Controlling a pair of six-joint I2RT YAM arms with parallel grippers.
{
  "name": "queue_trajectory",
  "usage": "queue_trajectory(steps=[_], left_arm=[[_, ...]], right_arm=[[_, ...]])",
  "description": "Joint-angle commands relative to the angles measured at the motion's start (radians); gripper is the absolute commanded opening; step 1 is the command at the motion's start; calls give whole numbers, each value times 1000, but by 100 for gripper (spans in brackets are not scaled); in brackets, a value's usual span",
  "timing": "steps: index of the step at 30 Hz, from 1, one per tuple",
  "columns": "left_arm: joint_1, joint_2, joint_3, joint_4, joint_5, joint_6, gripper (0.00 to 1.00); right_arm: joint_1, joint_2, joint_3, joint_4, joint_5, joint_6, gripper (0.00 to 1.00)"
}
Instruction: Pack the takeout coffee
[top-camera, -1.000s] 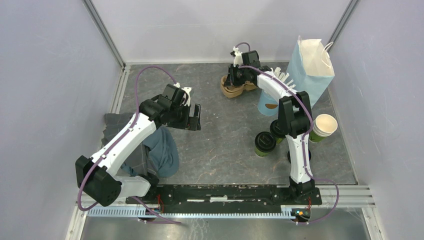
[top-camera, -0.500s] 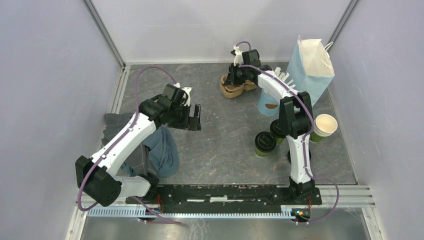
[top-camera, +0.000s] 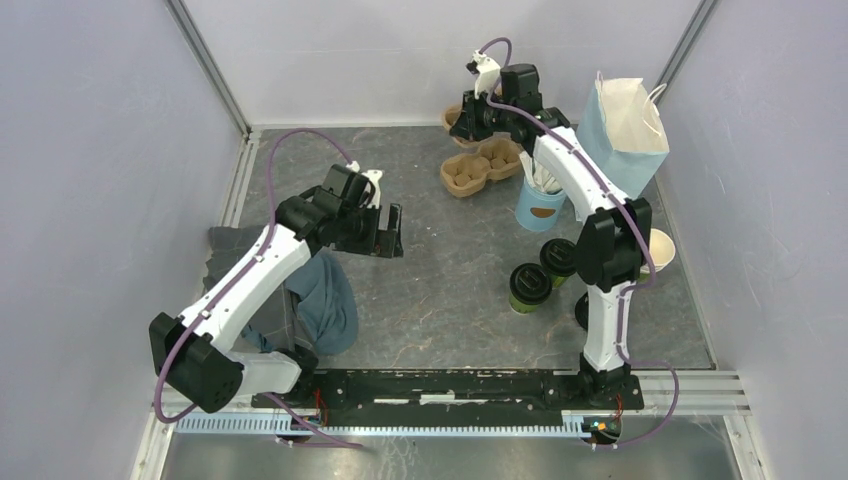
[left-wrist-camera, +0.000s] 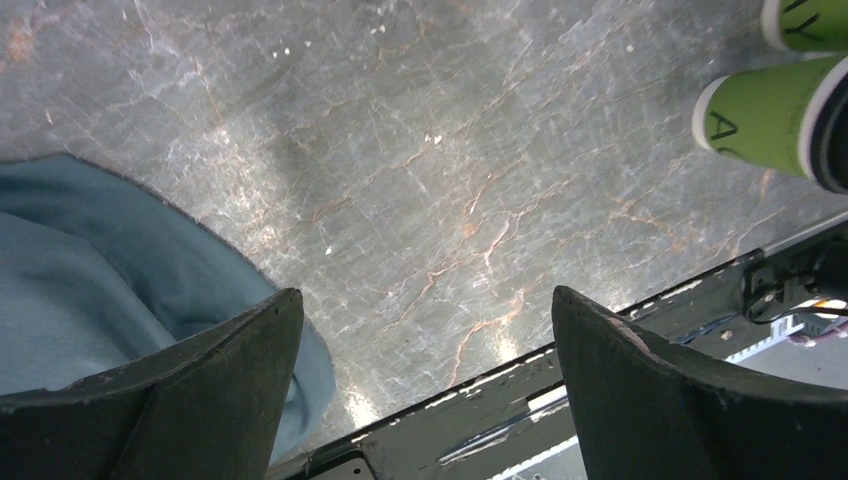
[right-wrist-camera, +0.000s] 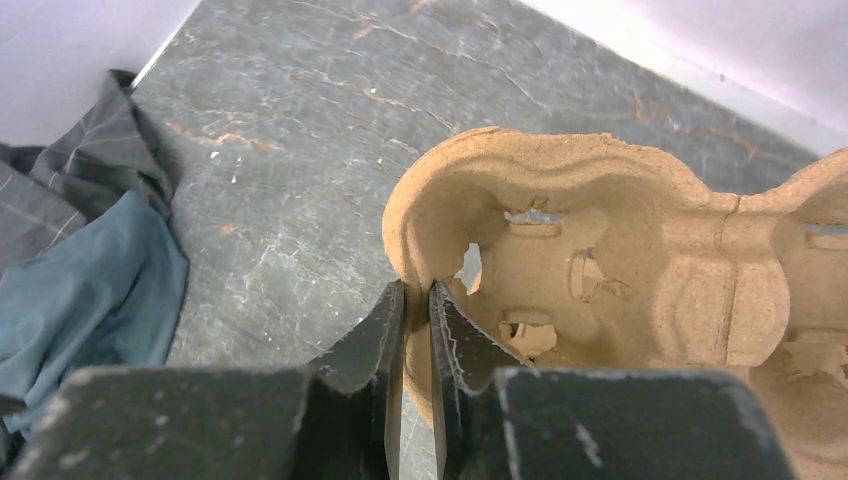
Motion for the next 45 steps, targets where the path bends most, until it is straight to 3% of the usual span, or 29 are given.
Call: queue_trajectory(steps=[1, 7, 13, 20, 26, 32, 38, 45], left_arm=[[12, -25, 133, -4, -29, -48, 100], [77, 10, 378, -59, -65, -192, 100], [199, 14, 447, -60, 100, -369, 97], [244, -86, 269, 52, 359, -565, 92], [243, -219, -13, 404, 614, -774, 79], [228, -213, -24, 458, 624, -765, 76], [144, -154, 3, 451, 573, -743, 58], [75, -121, 85, 288, 397, -637, 48]], right_arm=[[29, -126, -11, -18, -113, -163, 17], [180, -389, -321, -12, -70, -322, 17], [382, -612, -580, -9, -33, -410, 19], [483, -793, -719, -9, -62, -393, 20], [533, -879, -775, -27, -45, -379, 21], [571, -895, -787, -48, -39, -358, 21], [600, -895, -783, -55, -1, -350, 21], [606, -898, -784, -65, 18, -356, 21]])
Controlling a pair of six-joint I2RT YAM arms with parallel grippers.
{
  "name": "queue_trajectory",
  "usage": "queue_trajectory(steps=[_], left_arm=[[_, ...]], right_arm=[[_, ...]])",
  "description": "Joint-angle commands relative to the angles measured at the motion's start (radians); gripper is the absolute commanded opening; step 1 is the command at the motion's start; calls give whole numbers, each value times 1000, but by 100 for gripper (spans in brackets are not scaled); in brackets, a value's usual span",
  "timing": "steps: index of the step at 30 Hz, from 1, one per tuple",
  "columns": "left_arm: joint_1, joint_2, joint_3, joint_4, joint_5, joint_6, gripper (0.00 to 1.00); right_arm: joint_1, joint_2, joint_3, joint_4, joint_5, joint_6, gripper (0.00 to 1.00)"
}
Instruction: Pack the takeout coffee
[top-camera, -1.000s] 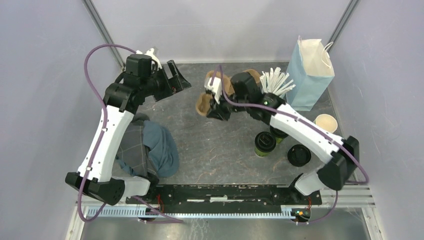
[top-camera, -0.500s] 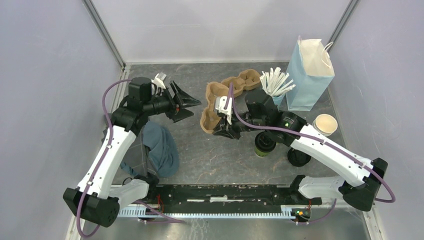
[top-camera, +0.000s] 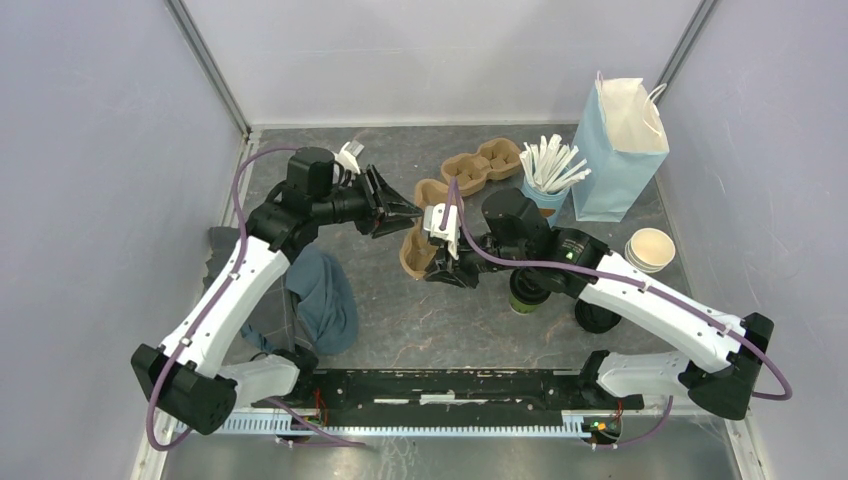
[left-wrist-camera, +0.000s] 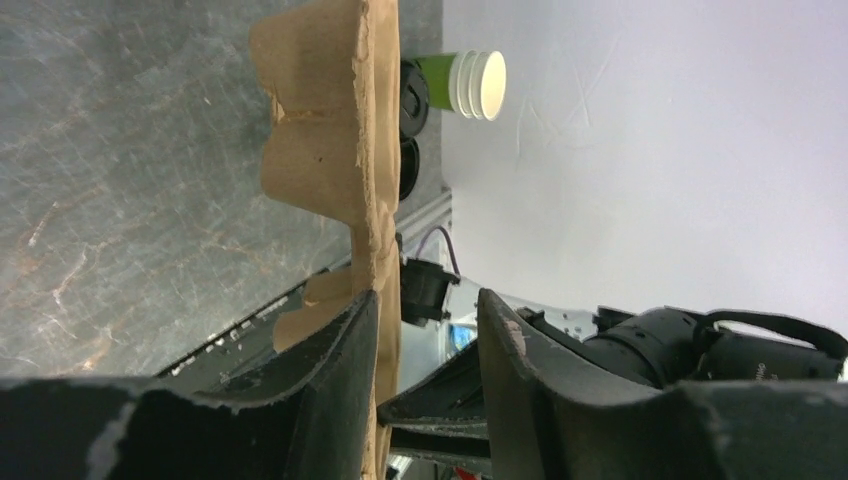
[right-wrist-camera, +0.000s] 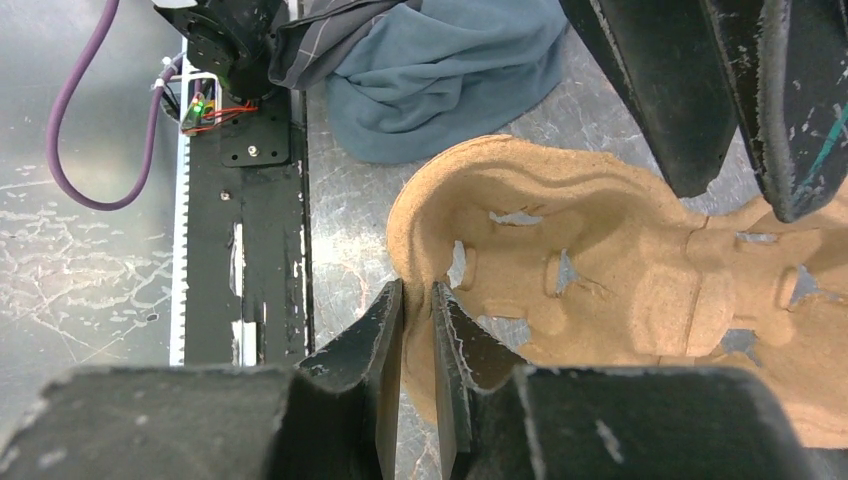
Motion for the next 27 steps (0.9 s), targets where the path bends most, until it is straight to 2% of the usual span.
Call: queue_trajectory(steps=[1, 5, 10, 22, 24, 27], left_arm=[[-19, -10, 81, -75, -111, 84, 47], [-18, -4, 84, -107, -176, 78, 47], [-18, 16, 103, -91, -235, 53, 41], [-19, 81, 115, -80, -229, 65, 39], [-18, 77, 117, -91, -253, 68, 40], [-19, 62, 119, -124, -311, 64, 46]], right_arm=[[7, -15, 2, 15, 28, -1, 21], [12, -2, 14, 2, 33, -6, 20], [16, 10, 30, -14, 37, -18, 20], [19, 27, 40, -19, 31, -30, 20], [19, 28, 39, -21, 32, -33, 20], [20, 26, 35, -24, 30, -36, 20]])
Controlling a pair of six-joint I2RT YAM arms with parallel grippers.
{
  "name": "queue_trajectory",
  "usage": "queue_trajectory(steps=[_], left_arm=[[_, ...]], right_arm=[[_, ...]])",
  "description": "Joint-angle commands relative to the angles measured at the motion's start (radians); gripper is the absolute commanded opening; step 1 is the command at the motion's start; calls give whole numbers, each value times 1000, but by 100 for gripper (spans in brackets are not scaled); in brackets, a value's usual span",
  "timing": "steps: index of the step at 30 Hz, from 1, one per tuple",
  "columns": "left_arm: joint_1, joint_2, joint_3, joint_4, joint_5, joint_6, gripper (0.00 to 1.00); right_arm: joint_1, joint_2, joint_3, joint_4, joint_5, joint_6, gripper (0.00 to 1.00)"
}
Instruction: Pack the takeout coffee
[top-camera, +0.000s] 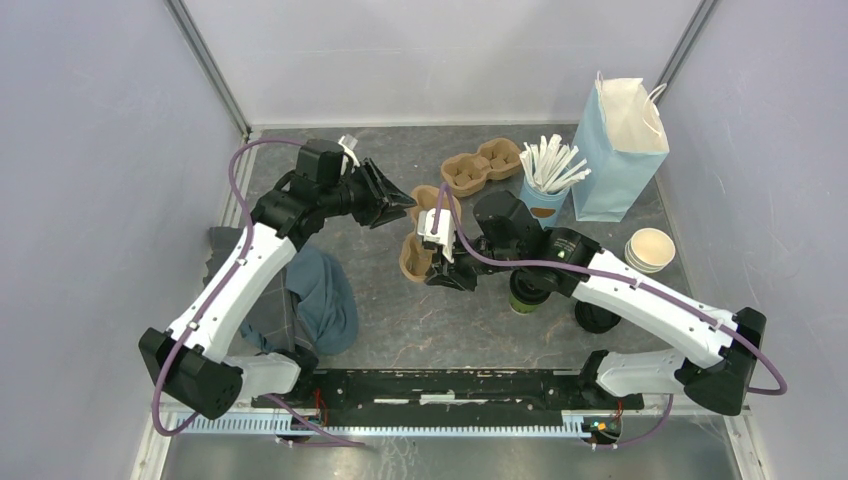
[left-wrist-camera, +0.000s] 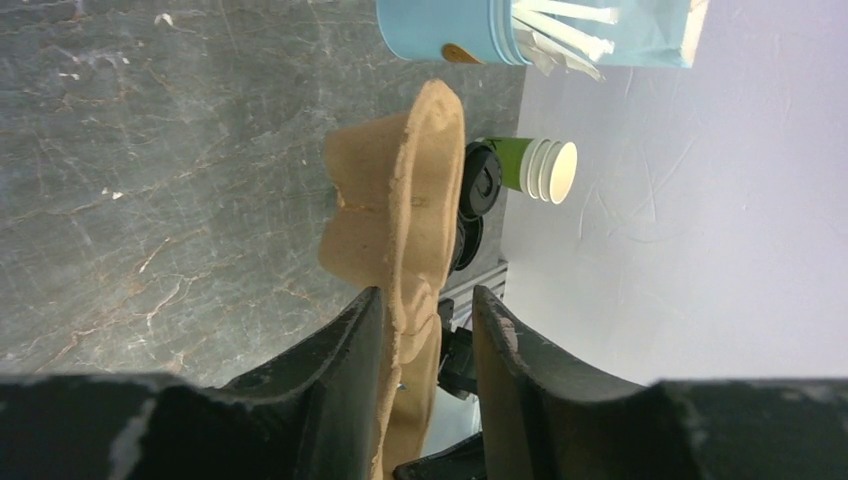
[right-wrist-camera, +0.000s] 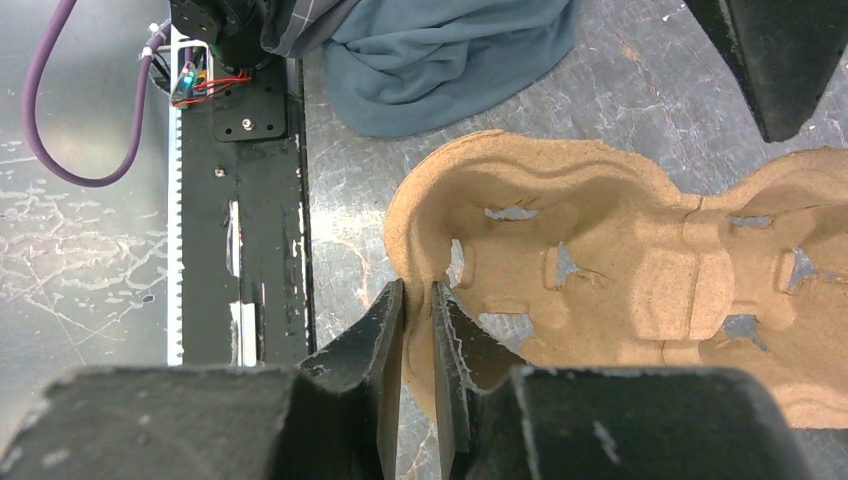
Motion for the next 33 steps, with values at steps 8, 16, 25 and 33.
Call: queue_trajectory(steps=[8, 16, 25, 33], left_arm=[[-2, 24, 42, -16, -87, 28, 50], [-1, 77, 63, 38, -70, 18, 37], [-1, 106, 77, 45, -69, 21, 28], [-1, 92, 65, 58, -49, 9, 11]], right_arm=[[3, 4, 40, 15, -16, -29, 20], [4, 4, 34, 11, -27, -32, 20], [4, -5, 18, 12, -33, -35, 20], [4, -6, 11, 19, -15, -30, 20]])
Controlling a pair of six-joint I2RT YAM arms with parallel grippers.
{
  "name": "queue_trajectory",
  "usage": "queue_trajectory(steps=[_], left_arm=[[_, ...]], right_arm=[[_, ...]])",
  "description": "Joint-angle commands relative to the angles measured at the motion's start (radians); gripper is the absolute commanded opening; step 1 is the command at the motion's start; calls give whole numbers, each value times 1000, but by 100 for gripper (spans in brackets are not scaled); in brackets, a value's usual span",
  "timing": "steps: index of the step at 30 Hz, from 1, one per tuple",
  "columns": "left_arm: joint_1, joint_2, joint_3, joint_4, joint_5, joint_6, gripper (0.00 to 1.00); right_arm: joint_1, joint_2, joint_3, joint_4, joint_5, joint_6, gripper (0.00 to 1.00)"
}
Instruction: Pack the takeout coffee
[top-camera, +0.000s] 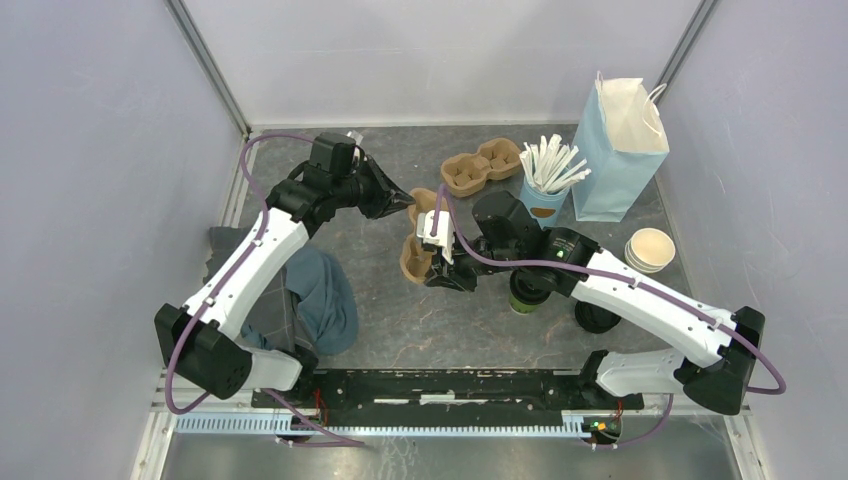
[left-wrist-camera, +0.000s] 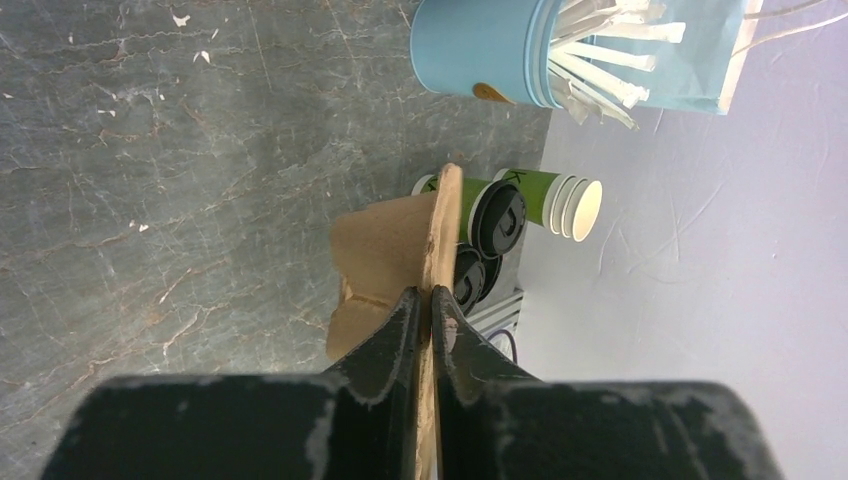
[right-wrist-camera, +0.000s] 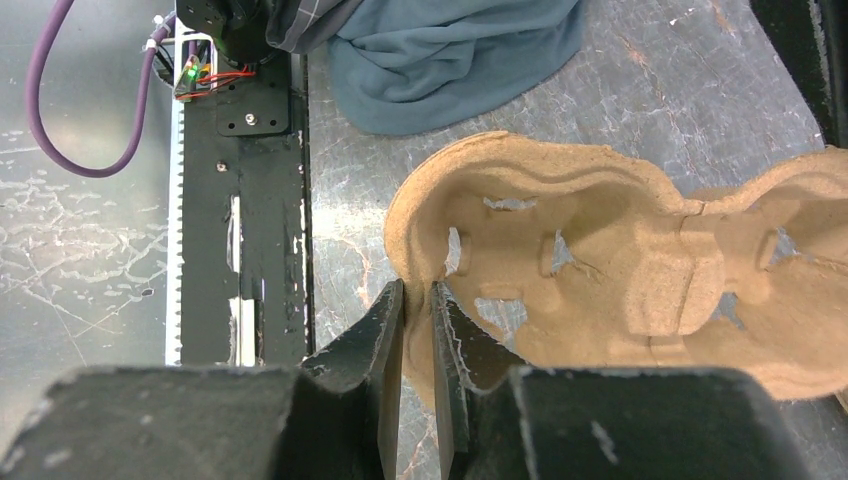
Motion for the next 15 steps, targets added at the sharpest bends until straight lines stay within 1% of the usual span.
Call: queue_trajectory(steps=[1, 3, 5, 6, 8, 9, 10, 12, 14, 15], left_arm=[[-2, -14, 27, 43, 14, 8, 8], [-1, -23, 20, 42, 13, 7, 2], [-1, -36, 13, 36, 6, 12, 2], [-1, -41, 10, 33, 0, 15, 2], [1, -50, 3, 21, -14, 26, 2], [2, -53, 1, 13, -20, 33, 2], [4, -56, 1, 7, -25, 44, 2], [6, -58, 1, -8, -34, 66, 2], [9, -51, 0, -16, -37, 88, 2], [9, -46, 4, -24, -38, 97, 2]], right_arm=[[4, -9, 12, 26, 11, -4, 20], [4, -8, 11, 27, 29, 14, 23], [4, -8, 13, 27, 54, 42, 30], [4, -5, 18, 19, 71, 57, 35], [4, 1, 41, -18, 125, 94, 50], [5, 6, 58, -45, 158, 106, 54], [4, 12, 81, -84, 192, 122, 57], [3, 19, 126, -164, 256, 140, 60], [4, -2, 140, -207, 309, 163, 64], [3, -27, 137, -213, 335, 183, 68]])
